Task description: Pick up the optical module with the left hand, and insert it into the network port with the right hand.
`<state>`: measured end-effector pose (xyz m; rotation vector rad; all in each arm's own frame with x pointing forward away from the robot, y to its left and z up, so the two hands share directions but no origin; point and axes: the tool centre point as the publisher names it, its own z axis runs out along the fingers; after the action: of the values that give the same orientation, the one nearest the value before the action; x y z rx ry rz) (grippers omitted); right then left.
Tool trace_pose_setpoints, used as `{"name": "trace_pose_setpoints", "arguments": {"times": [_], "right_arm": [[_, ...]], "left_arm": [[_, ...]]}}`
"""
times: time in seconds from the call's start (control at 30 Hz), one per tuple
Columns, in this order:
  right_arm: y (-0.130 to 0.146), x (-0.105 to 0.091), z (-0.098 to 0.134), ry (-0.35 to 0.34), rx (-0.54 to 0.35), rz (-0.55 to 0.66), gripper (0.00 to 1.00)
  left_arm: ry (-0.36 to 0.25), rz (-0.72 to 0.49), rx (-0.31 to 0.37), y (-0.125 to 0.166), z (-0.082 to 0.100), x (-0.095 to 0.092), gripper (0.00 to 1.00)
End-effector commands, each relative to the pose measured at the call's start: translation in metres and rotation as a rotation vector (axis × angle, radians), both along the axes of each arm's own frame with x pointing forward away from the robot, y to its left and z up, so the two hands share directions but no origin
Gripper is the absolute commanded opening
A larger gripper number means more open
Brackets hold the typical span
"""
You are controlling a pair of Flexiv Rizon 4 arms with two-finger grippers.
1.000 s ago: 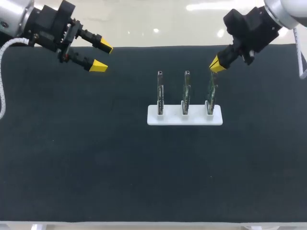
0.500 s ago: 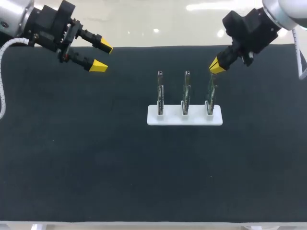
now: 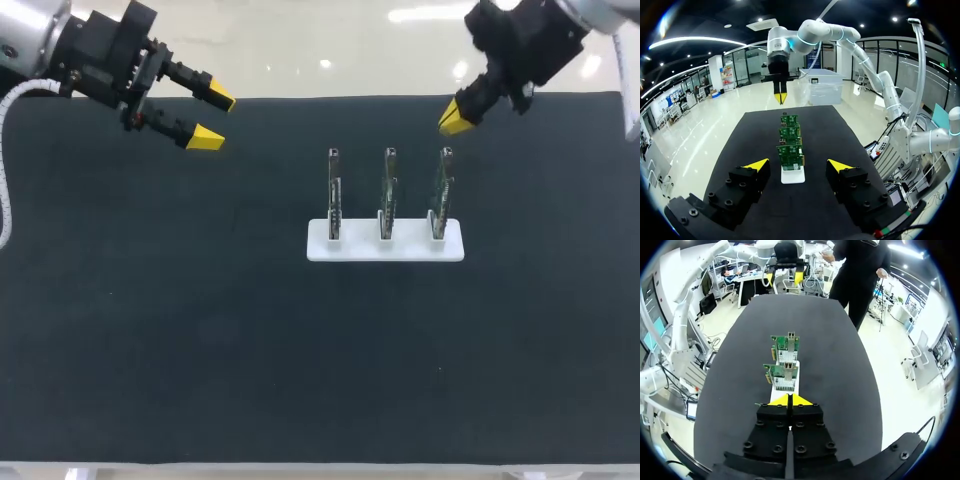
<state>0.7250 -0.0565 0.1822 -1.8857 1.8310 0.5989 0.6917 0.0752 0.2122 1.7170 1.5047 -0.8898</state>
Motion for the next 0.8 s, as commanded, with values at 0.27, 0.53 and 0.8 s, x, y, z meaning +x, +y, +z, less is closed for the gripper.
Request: {"name": "trace_pose_setpoints", "arguments": {"times": [0.27, 0.53, 0.8], "right_arm": [[-0.003, 0.002, 0.041, 0.015, 0.019, 0.015, 0.0], [0.002, 0.002, 0.049, 0.014, 0.043, 0.01, 1.0], [0.002, 0.002, 0.049, 0.014, 0.043, 0.01, 1.0]], "left_arm": [[0.001, -0.001, 0.004, 0.0, 0.0, 0.001, 1.0], [0.001, -0.001, 0.004, 0.0, 0.0, 0.001, 1.0], [0.001, -0.001, 0.004, 0.0, 0.0, 0.001, 1.0]]}}
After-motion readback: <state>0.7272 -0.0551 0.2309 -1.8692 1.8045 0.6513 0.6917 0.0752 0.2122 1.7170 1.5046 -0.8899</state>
